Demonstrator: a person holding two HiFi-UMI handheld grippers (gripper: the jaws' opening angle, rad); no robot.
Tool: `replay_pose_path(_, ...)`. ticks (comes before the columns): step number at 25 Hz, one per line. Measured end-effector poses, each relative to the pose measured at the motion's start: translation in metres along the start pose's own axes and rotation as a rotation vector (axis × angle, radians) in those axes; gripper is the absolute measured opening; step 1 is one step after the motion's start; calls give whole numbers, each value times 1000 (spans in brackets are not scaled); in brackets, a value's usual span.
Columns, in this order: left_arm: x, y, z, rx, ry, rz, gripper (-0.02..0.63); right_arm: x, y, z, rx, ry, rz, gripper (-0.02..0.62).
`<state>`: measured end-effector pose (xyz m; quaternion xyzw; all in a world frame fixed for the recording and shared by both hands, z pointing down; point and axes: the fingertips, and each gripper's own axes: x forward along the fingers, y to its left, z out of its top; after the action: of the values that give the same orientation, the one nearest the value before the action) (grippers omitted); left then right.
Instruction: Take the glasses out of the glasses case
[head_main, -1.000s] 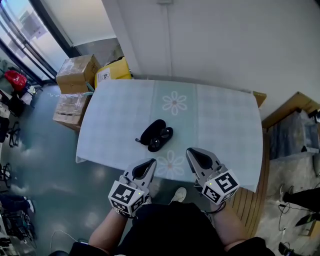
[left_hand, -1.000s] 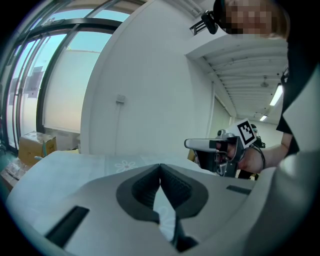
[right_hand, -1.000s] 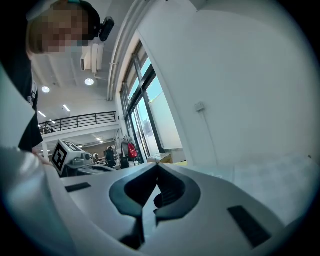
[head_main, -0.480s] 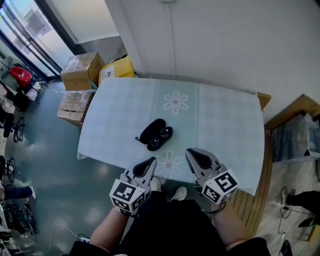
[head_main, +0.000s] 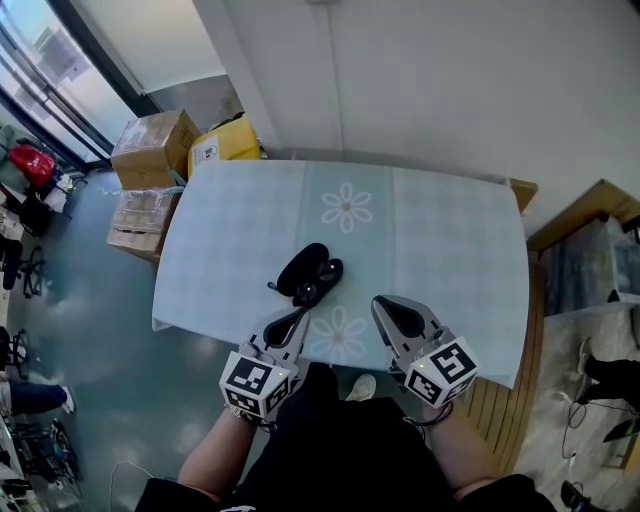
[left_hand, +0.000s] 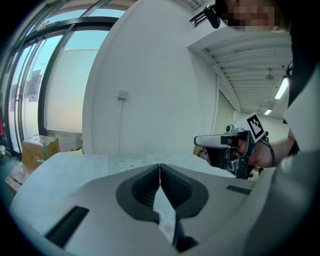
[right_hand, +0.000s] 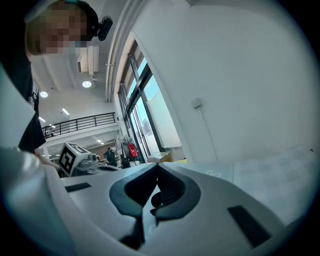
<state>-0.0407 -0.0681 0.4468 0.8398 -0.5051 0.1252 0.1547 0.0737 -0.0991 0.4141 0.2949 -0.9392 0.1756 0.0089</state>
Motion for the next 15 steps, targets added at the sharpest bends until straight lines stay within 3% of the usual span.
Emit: replay_pose_path(15,55,46,-25,9,130,-82,29,44,-27,-10,56,30,-79,23)
